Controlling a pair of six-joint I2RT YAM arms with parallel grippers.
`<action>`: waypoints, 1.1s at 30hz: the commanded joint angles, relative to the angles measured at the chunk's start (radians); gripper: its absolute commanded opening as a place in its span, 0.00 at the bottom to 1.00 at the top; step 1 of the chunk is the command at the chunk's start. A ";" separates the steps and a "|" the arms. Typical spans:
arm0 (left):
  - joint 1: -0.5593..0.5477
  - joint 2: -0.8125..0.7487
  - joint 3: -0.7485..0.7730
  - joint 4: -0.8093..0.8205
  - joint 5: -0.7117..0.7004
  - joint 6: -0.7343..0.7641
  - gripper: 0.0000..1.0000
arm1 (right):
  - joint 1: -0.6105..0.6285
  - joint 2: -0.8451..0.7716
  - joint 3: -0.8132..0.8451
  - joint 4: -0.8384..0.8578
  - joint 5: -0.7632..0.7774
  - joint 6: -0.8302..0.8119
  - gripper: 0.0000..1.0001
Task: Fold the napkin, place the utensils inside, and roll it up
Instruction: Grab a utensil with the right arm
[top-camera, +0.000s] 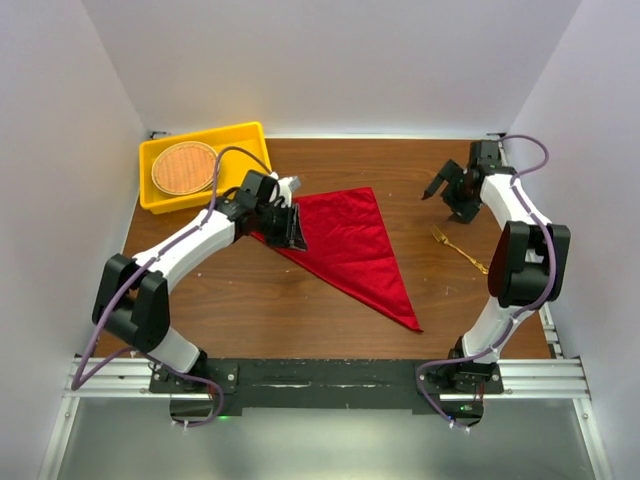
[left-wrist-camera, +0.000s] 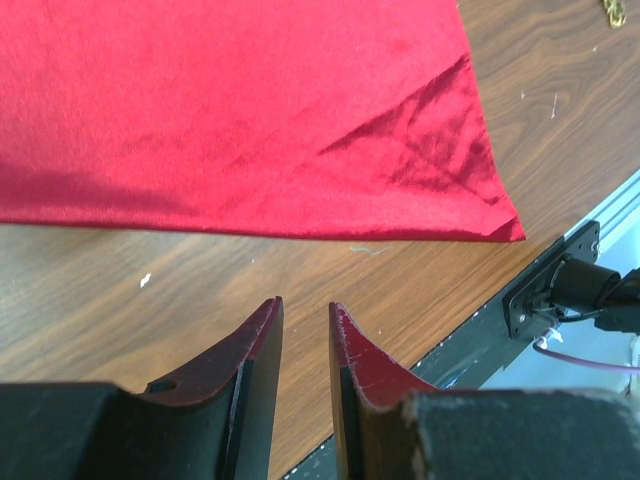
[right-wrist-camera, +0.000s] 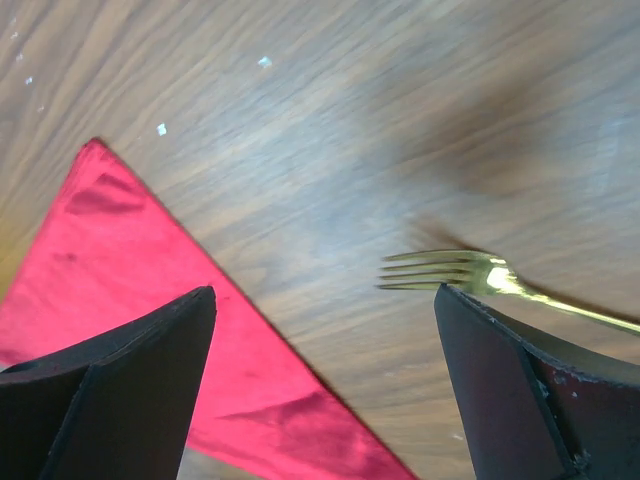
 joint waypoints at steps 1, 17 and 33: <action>0.003 -0.052 -0.040 0.065 0.012 -0.028 0.30 | -0.024 0.019 0.074 -0.146 0.102 -0.124 0.94; 0.006 -0.066 -0.091 0.197 0.071 -0.025 0.41 | -0.039 -0.074 -0.153 0.029 0.090 -0.724 0.91; 0.015 -0.177 -0.190 0.280 0.106 0.072 0.52 | -0.104 -0.068 -0.231 -0.039 -0.061 -0.988 0.73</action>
